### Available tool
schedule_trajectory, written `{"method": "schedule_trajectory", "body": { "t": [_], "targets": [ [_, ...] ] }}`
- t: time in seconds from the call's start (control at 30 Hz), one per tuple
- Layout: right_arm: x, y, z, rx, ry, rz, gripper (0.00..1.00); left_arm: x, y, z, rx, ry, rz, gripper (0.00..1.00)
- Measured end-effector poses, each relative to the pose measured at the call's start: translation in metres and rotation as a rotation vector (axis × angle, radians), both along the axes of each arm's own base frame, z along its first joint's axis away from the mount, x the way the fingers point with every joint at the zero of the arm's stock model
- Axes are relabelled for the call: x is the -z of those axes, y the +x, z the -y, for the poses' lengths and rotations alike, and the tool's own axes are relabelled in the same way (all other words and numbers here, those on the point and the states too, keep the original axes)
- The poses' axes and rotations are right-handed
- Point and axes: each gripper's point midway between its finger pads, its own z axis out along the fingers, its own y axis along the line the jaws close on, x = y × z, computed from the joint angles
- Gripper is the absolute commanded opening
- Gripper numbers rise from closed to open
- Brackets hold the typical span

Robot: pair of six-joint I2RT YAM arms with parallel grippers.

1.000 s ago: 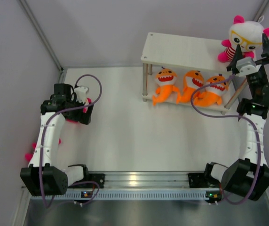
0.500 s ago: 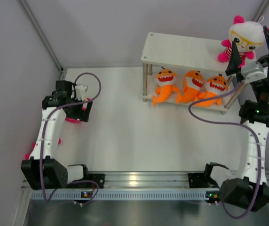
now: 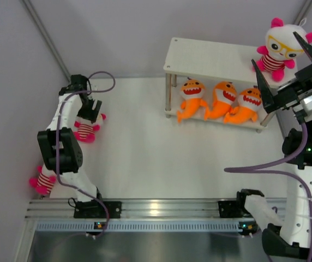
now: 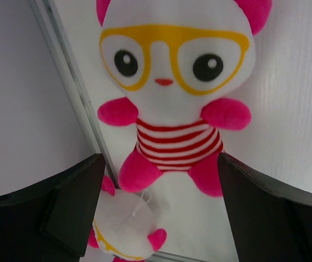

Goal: Place and organize the stuffed toys onto the shelf

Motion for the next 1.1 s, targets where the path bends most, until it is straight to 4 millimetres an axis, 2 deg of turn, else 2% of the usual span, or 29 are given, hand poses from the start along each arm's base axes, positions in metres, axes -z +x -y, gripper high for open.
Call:
{"method": "schedule_trajectory", "body": {
  "t": [0.1, 0.2, 0.3, 0.4, 0.43, 0.5, 0.53, 0.57, 0.67, 0.73, 0.8, 0.87, 0.97, 1.07, 1.1],
  "targets": [
    [0.009, 0.014, 0.001, -0.007, 0.014, -0.064, 0.91, 0.027, 0.012, -0.005, -0.002, 0.057, -0.055, 0.93],
    [0.018, 0.02, 0.0, -0.022, 0.025, -0.101, 0.91, 0.049, 0.012, -0.015, -0.017, 0.105, -0.12, 0.93],
    [0.024, 0.023, -0.003, -0.041, 0.032, -0.122, 0.91, 0.062, 0.009, -0.022, -0.025, 0.135, -0.153, 0.9],
    [0.032, 0.024, -0.005, -0.057, 0.039, -0.141, 0.91, 0.069, 0.008, -0.023, -0.021, 0.142, -0.165, 0.71],
    [0.035, 0.025, -0.006, -0.063, 0.04, -0.148, 0.91, 0.071, 0.008, -0.023, -0.017, 0.135, -0.168, 0.53],
    [0.039, 0.025, -0.008, -0.072, 0.041, -0.156, 0.9, 0.076, 0.008, -0.019, -0.004, 0.112, -0.172, 0.35],
    [0.039, 0.024, -0.009, -0.078, 0.044, -0.157, 0.9, 0.079, 0.007, -0.016, 0.005, 0.095, -0.176, 0.07],
    [0.039, 0.024, -0.01, -0.085, 0.047, -0.159, 0.88, 0.081, 0.006, -0.014, 0.006, 0.081, -0.177, 0.0],
    [0.038, 0.021, -0.017, -0.127, 0.066, -0.173, 0.83, 0.084, 0.002, -0.009, 0.019, 0.046, -0.17, 0.0],
    [0.038, 0.02, -0.026, -0.18, 0.087, -0.204, 0.8, 0.078, -0.001, -0.003, 0.023, 0.009, -0.144, 0.0],
    [0.034, 0.021, -0.035, -0.236, 0.122, -0.245, 0.76, 0.064, -0.005, 0.007, 0.029, -0.044, -0.1, 0.0],
    [0.03, 0.022, -0.048, -0.304, 0.157, -0.307, 0.73, 0.037, -0.008, 0.017, 0.043, -0.092, -0.015, 0.0],
    [0.03, 0.024, -0.084, -0.42, 0.205, -0.421, 0.72, -0.034, -0.019, 0.034, 0.087, -0.139, 0.203, 0.0],
    [0.041, 0.025, -0.138, -0.547, 0.211, -0.563, 0.74, -0.124, -0.038, 0.049, 0.155, -0.146, 0.499, 0.0],
    [0.045, 0.026, -0.155, -0.581, 0.206, -0.612, 0.76, -0.148, -0.047, 0.053, 0.175, -0.143, 0.581, 0.0]
  ]
}}
